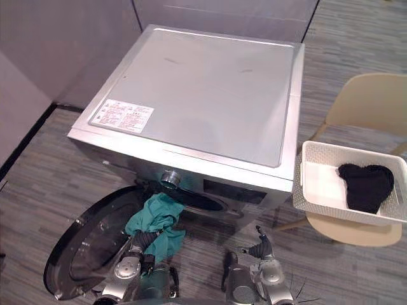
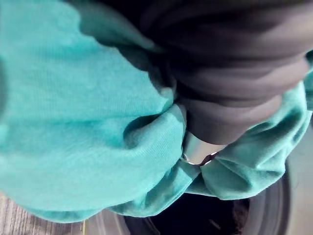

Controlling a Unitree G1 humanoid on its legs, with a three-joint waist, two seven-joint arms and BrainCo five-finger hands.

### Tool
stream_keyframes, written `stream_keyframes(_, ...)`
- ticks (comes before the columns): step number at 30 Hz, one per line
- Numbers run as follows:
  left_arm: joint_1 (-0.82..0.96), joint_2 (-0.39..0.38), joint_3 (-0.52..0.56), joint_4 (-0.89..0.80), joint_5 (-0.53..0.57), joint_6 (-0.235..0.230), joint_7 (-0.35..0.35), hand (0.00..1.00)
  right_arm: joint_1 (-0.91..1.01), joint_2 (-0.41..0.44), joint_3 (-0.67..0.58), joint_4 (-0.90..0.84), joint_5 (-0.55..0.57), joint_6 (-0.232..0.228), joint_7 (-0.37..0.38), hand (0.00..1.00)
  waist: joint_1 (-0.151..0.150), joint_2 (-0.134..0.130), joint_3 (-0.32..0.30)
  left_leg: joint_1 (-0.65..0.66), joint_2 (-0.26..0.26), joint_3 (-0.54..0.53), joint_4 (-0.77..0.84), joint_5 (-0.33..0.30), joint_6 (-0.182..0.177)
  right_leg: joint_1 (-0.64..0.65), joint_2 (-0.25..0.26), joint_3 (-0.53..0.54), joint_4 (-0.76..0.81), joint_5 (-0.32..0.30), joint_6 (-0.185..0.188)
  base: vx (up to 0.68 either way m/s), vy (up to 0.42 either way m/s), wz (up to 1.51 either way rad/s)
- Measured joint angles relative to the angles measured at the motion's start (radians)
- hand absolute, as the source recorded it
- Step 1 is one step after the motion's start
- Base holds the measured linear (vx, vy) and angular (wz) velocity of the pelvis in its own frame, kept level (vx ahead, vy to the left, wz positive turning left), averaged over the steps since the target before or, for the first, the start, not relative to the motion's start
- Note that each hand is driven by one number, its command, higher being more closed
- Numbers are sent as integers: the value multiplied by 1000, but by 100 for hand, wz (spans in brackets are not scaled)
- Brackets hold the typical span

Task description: Pick up the laundry basket with both hands and put the clothes into the washing machine.

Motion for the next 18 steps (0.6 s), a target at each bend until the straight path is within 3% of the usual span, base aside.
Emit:
stream_keyframes(3, -78, 22, -7, -5, -2, -1, 6, 100, -40, 9, -9, -4, 6, -1, -2, 0, -6, -43, 71, -79, -36, 52, 103, -39, 45, -119, -45, 60, 120, -14, 33, -12, 210, -42)
stream_keyframes(6, -133, 32, -8, -46, -7, 0, 30, 100, -100, 7, -17, -13, 10, 1, -15, 0, -20, -46, 154, -188, -44, 62, 284, -93, 63, -225, -68, 90, 264, -38, 65, -172, 182, -17)
stream_keyframes(7, -153, 32, -7, -71, -27, -1, 48, 100, -117, 8, -17, -45, 29, 1, -32, 0, -24, -45, 188, -237, -42, 65, 366, -141, 73, -278, -76, 106, 341, -69, 76, -173, 141, -22)
stream_keyframes(9, -175, 27, -6, -86, -44, -3, 67, 100, -122, 13, -16, -88, 49, 1, -47, 0, -23, -45, 201, -308, -26, 70, 475, -224, 98, -357, -79, 119, 448, -128, 86, -173, 106, -16)
stream_keyframes(13, -255, 12, 9, -121, -89, -6, 94, 100, -146, 28, -17, -190, 77, 1, -71, 0, -16, -60, 237, -505, 3, 55, 749, -334, 107, -559, -94, 144, 711, -222, 92, -204, 59, -2)
stream_keyframes(18, -375, -29, 49, -216, -147, -5, 151, 100, -192, 75, -16, -369, 106, -4, -121, 0, -13, -82, 271, -777, 51, 3, 1014, -397, 101, -819, -82, 145, 961, -280, 74, -166, -39, -2)
